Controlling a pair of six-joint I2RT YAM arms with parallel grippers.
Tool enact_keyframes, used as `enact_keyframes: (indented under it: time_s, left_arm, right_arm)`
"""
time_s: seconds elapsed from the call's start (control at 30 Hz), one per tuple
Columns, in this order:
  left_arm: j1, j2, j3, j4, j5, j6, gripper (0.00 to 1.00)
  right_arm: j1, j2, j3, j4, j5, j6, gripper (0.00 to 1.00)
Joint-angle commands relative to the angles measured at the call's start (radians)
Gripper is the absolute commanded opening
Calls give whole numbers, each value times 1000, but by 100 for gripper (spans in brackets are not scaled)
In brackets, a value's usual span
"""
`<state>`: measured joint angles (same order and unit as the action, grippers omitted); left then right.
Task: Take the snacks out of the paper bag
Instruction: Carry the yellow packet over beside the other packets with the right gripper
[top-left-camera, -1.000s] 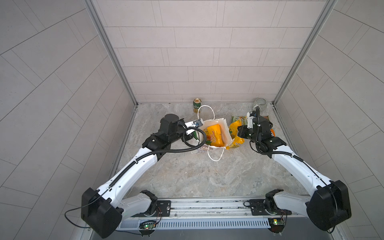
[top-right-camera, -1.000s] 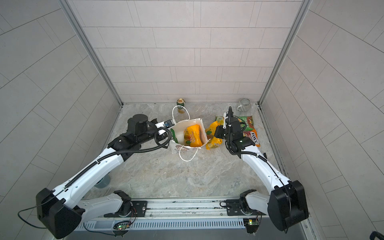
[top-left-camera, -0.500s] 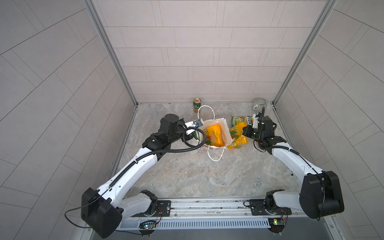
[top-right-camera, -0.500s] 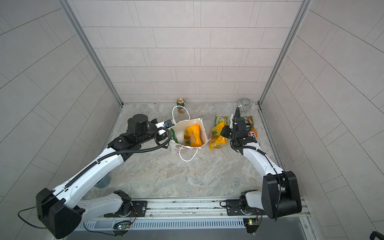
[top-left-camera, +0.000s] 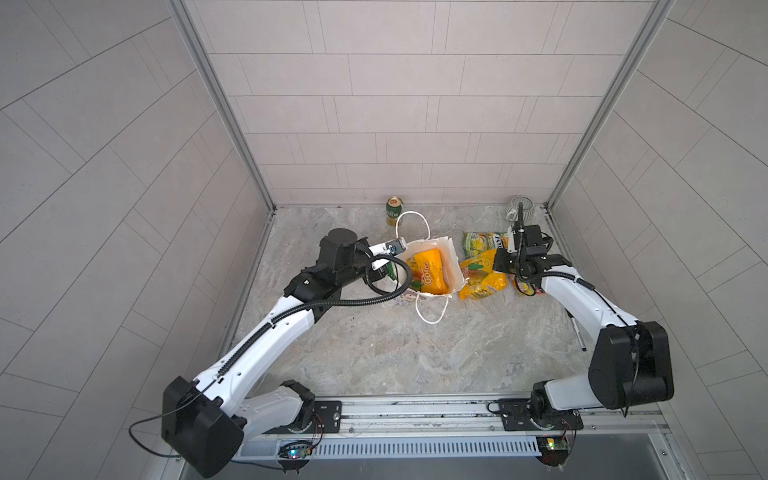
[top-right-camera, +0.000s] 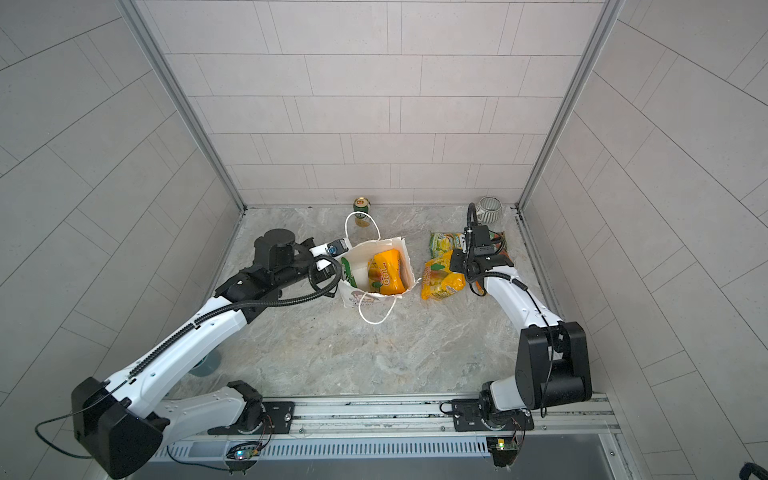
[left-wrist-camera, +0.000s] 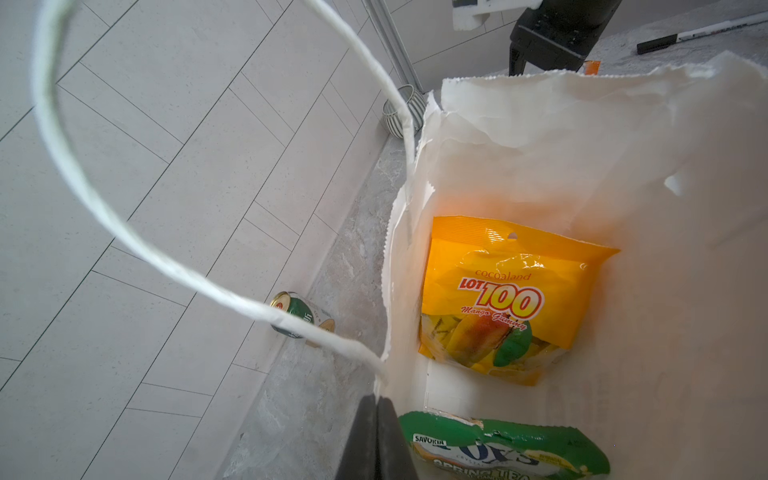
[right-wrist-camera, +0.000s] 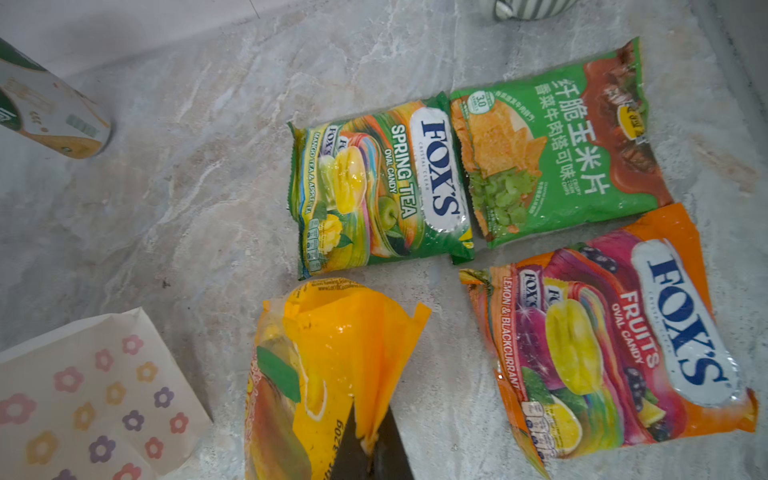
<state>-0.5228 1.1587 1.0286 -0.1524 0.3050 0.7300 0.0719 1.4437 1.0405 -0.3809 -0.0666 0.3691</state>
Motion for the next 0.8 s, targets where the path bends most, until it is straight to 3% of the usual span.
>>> enact_keyframes:
  time_s: [0.0, 0.3, 0.77]
  left_arm:
    - [7, -30, -5, 43, 23, -14, 0]
    - [6, -38, -12, 50, 23, -13, 0]
    - [4, -39, -9, 51, 19, -13, 0]
  right_arm:
    - [3, 38, 45, -86, 73, -36, 1]
    - [3, 140, 149, -173, 124, -58, 4]
    - [2, 254, 184, -185, 209, -7, 7]
